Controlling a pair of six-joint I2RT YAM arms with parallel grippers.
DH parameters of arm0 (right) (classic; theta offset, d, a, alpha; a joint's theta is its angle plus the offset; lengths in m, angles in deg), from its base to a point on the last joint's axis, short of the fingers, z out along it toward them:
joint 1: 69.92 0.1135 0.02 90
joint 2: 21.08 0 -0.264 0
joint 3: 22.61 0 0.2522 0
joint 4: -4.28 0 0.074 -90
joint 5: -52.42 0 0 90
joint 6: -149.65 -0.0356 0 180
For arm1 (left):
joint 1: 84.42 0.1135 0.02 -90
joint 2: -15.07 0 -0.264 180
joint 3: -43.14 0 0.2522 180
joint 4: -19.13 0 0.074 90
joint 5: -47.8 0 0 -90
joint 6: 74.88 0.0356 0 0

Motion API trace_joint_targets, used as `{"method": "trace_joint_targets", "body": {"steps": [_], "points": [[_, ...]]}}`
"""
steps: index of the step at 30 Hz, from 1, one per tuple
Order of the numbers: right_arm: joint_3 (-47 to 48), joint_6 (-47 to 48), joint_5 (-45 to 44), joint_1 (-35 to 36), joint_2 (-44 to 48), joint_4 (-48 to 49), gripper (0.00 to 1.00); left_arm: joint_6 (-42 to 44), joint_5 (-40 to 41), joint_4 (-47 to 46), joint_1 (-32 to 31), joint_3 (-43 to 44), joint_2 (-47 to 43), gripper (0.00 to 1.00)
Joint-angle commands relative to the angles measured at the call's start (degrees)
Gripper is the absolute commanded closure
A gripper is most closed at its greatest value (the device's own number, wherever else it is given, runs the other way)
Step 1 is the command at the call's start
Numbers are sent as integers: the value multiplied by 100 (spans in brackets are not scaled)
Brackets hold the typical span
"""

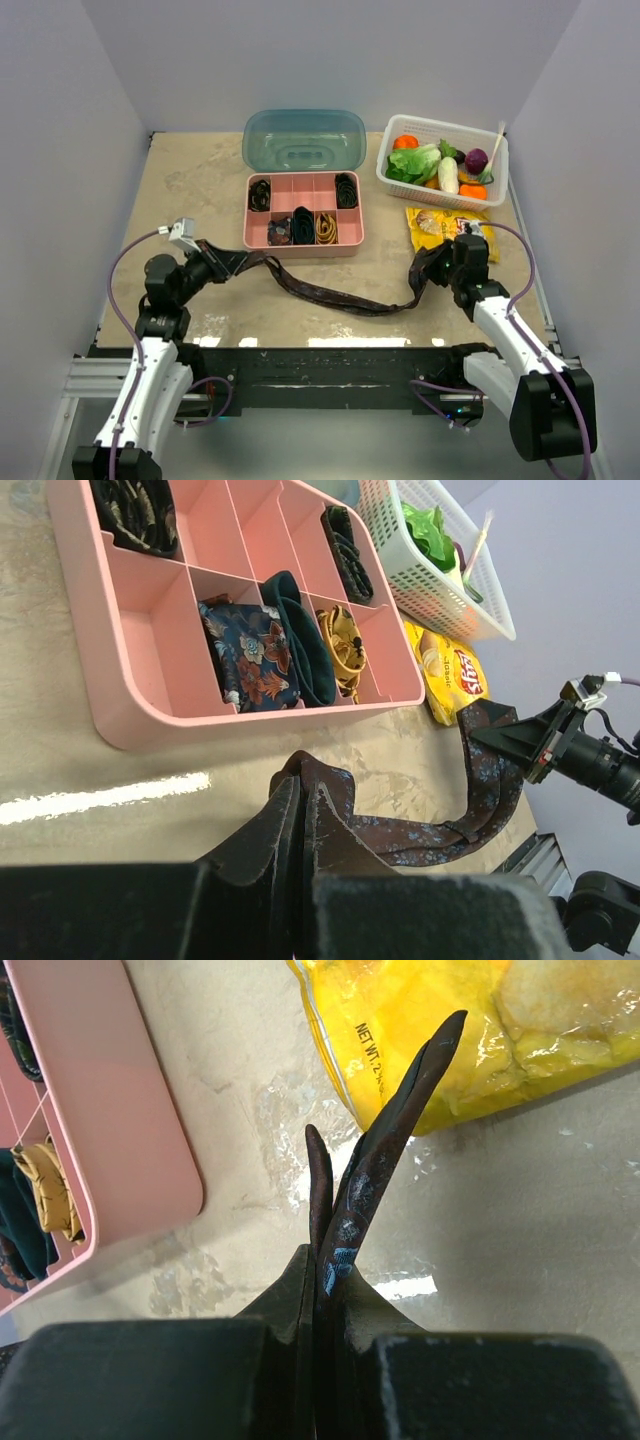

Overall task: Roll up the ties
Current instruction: Place the tie at the center of the board.

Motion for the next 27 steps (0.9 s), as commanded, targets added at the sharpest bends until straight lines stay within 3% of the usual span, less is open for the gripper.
{"method": "trace_joint_targets", "body": {"steps": [1,7,14,17,21,22,25,26,27], "points": [[51,137,-266,-29,91,-174,100,74,191,367,-26,24,-337,100],[173,321,-302,-37,21,-191,100,39,613,1718,-26,507,-856,100],[341,638,-495,-29,82,-358,97,-119,728,2319,-26,763,-269,100],[490,743,-644,-37,100,-621,91,-146,895,2626,-26,877,12,100],[718,805,-951,-38,135,-1096,69,-190,939,2715,-26,886,224,100],[823,805,-1100,-38,161,-1323,57,-190,956,2750,-26,895,242,100],[999,823,-1382,-37,249,-1701,39,-216,1009,2759,-26,895,242,100],[1043,866,-1435,-29,328,-1764,26,-225,1018,2767,-26,895,225,100],[1079,910,-1435,-37,363,-1791,23,-242,1018,2767,-26,886,224,100]]}}
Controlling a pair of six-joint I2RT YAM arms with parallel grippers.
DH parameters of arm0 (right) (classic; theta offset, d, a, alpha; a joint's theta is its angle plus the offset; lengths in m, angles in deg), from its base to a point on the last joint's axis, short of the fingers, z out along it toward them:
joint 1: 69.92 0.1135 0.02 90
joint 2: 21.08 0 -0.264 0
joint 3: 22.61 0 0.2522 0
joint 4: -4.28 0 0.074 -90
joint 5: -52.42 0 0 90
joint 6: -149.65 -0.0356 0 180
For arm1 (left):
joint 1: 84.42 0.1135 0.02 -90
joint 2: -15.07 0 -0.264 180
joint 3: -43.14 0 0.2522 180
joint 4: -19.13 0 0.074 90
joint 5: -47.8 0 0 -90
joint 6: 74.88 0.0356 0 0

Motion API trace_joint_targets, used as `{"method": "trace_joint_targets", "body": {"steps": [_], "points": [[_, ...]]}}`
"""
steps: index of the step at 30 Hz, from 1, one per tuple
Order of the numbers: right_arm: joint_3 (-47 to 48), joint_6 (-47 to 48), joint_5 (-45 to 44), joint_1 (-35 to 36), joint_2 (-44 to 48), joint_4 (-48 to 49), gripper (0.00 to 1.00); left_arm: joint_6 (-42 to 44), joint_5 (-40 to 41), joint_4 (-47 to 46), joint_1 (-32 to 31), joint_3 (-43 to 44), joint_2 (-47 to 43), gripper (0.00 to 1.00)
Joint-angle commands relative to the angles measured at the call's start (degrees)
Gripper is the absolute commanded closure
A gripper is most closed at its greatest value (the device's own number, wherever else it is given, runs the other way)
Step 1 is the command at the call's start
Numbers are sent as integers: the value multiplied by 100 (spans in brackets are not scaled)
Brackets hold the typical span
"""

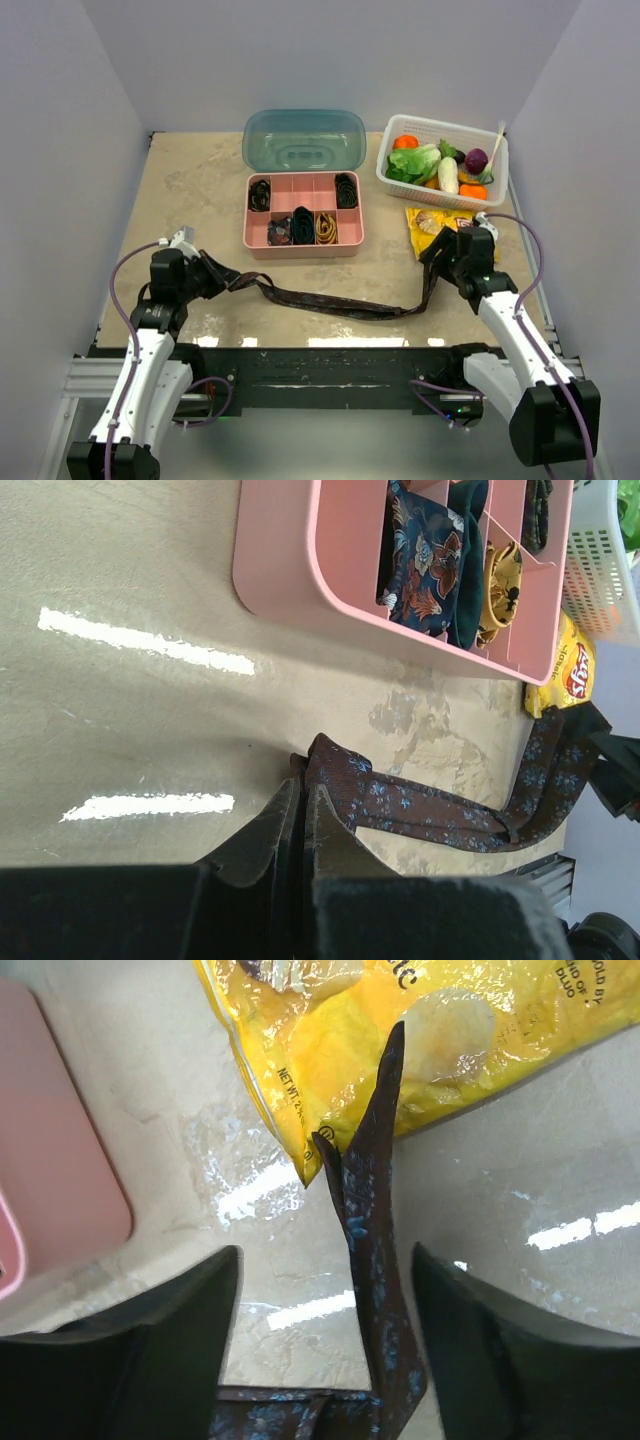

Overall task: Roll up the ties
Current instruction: Place the tie at the center of the board.

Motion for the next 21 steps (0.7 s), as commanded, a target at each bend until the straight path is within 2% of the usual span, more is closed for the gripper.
{"method": "trace_joint_targets", "body": {"steps": [1,2,5,13,17,21], "points": [[456,209,-467,-11,294,-595,20,-111,52,29,-13,233,-44,100],[491,279,-485,-11,390,-613,15,-103,43,29,-21,233,-53,100],[711,446,-450,-20,540,-736,11,-111,43,11,-30,215,-53,100],[1361,946,-319,-3,725,-948,4,-94,17,-50,-30,189,-18,100],[1441,1211,428,68,585,-711,6,-94,8,-77,-30,180,-27,100],[1283,1229,1191,164,224,-807,17,-85,43,-138,-30,180,-9,100]]}}
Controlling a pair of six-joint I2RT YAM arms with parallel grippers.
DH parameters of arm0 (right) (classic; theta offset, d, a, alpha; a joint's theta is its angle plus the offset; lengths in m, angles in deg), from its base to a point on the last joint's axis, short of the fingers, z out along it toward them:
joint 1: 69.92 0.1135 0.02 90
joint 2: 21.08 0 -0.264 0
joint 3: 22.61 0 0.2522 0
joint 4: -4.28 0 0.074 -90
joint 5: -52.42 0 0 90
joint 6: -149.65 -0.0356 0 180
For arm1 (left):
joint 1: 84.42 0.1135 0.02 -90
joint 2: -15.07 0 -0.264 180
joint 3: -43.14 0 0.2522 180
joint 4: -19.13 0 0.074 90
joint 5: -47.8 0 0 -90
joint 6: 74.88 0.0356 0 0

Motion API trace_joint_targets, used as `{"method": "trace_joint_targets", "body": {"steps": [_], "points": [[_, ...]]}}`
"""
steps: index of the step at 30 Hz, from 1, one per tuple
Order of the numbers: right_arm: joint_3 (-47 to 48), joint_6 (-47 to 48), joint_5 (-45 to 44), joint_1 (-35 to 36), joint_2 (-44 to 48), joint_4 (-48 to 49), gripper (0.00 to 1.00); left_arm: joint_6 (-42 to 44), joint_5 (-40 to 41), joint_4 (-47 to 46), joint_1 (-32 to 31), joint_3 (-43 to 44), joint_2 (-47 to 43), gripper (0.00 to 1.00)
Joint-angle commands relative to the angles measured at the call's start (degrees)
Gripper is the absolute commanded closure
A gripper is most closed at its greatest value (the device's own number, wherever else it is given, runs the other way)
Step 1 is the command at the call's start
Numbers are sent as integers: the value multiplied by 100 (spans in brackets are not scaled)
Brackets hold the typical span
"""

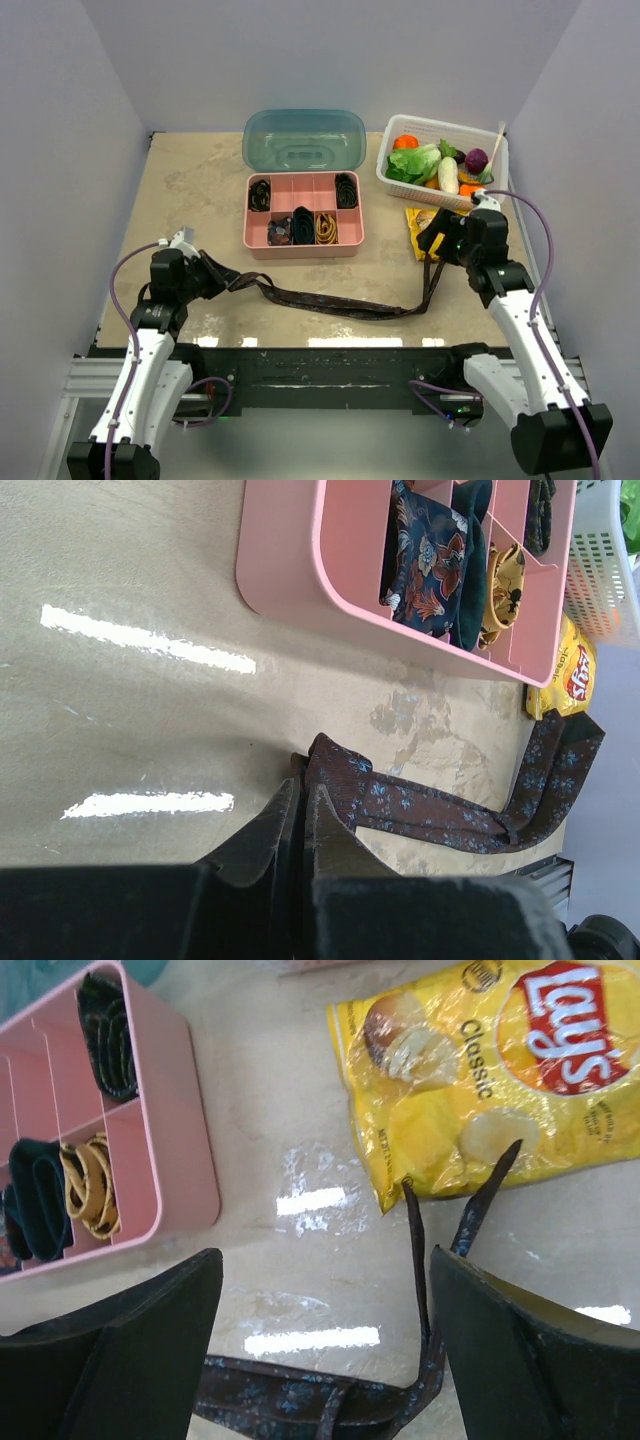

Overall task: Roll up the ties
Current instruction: Place the tie at the center of the board.

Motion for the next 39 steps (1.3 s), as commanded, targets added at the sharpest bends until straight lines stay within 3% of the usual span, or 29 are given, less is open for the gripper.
{"method": "trace_joint_targets", "body": {"steps": [1,3,4,8,11,16,28,32,39], "points": [[-41,232,994,160,-309,-20,28,-54,6,-195,-30,180,15,100],[-252,145,1040,440,-310,-11,41,-55,-12,-291,-30,197,76,100],[-288,109,970,590,-310,-20,52,-55,-29,-327,-30,197,94,100],[-306,-145,408,1827,-511,-73,81,-29,-82,-336,-30,373,199,100],[-332,-269,214,2312,-844,-90,92,147,41,-91,-30,557,261,100],[-648,-585,20,2586,-1110,-196,99,446,164,209,-30,908,542,100],[-1509,-1499,-323,2665,-557,-749,100,701,278,605,-30,1155,1016,99],[-1580,-1561,-340,2771,-398,-881,100,894,313,744,-30,1418,1437,86],[-1519,-1605,-525,3017,-459,-1048,100,1290,1225,1465,-30,2183,2247,83]]}}
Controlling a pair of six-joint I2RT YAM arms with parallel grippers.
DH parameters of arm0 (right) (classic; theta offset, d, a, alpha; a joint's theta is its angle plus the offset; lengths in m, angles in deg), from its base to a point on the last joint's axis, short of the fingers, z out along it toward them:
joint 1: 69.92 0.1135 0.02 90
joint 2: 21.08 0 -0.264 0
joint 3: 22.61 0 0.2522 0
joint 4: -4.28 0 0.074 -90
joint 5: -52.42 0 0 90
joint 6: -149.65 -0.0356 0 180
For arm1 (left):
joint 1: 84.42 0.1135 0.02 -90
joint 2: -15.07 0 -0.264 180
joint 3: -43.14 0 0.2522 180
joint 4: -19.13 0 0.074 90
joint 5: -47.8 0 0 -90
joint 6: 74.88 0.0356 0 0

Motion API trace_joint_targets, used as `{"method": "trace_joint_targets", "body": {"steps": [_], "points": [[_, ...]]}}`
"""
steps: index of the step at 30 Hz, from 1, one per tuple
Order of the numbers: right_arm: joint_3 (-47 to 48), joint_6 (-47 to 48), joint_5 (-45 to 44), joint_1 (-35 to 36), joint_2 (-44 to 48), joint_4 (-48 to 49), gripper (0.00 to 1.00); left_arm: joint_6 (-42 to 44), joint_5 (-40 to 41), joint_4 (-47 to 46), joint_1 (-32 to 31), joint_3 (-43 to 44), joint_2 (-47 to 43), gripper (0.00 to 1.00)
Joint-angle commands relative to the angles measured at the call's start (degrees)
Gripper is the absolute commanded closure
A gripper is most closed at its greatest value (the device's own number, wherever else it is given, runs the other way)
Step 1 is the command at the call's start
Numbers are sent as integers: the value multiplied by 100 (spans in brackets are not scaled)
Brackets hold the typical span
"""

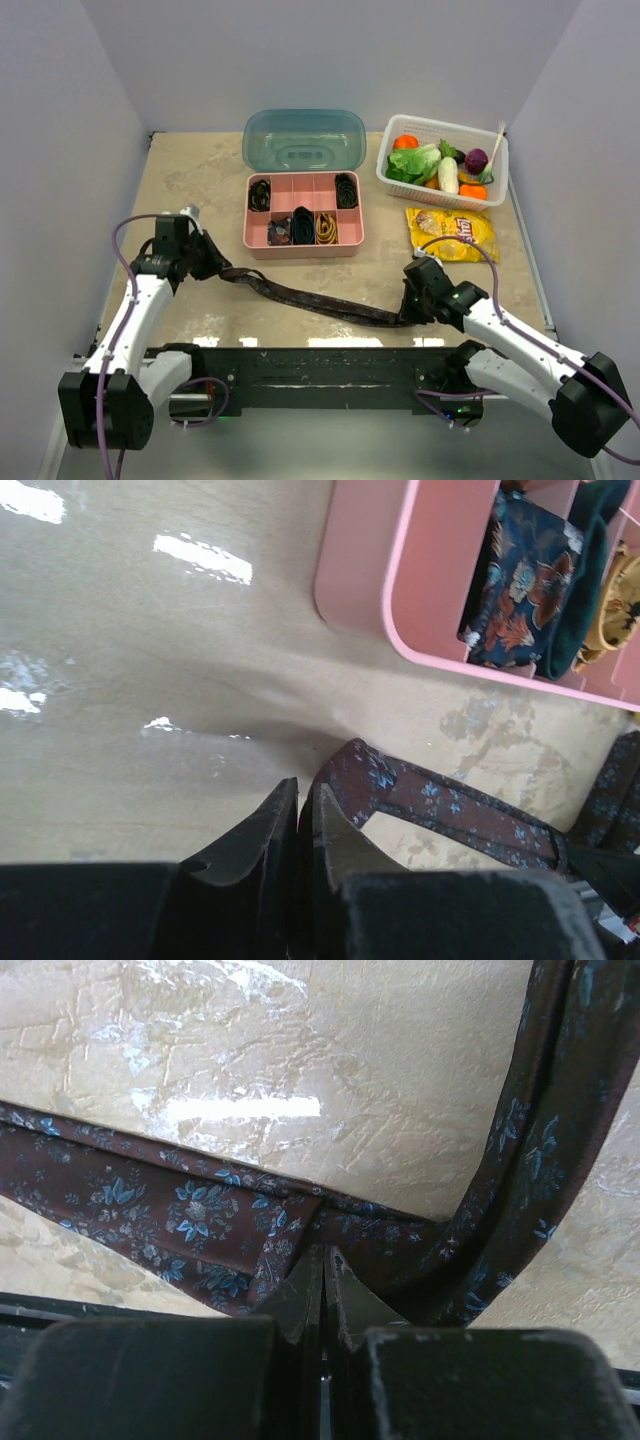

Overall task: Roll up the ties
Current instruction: Place the tie at the center of the board, then flatten out the tie at the center of the board.

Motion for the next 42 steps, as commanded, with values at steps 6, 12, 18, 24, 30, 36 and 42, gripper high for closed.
{"method": "trace_joint_targets", "body": {"steps": [6,12,18,24,30,36,42], "points": [[252,-106,-515,404,-226,-154,100,524,1615,841,-17,1096,454,64],[385,-201,-770,808,-534,-23,100,656,1899,903,-35,1228,543,31],[463,-334,-1086,1090,-377,-101,100,463,811,-212,-385,737,-125,36],[824,-229,-1350,1107,-165,-234,100,-231,748,-1425,-1633,-72,67,80],[1043,18,-1087,1300,-551,100,100,-662,983,-2515,-3179,-346,1104,100],[1228,9,-1008,1968,-1079,355,100,-926,1274,-3148,-4463,-135,2009,100],[1176,-26,-867,2232,-1185,549,100,-1058,1292,-3650,-4974,-99,2642,100]]}}
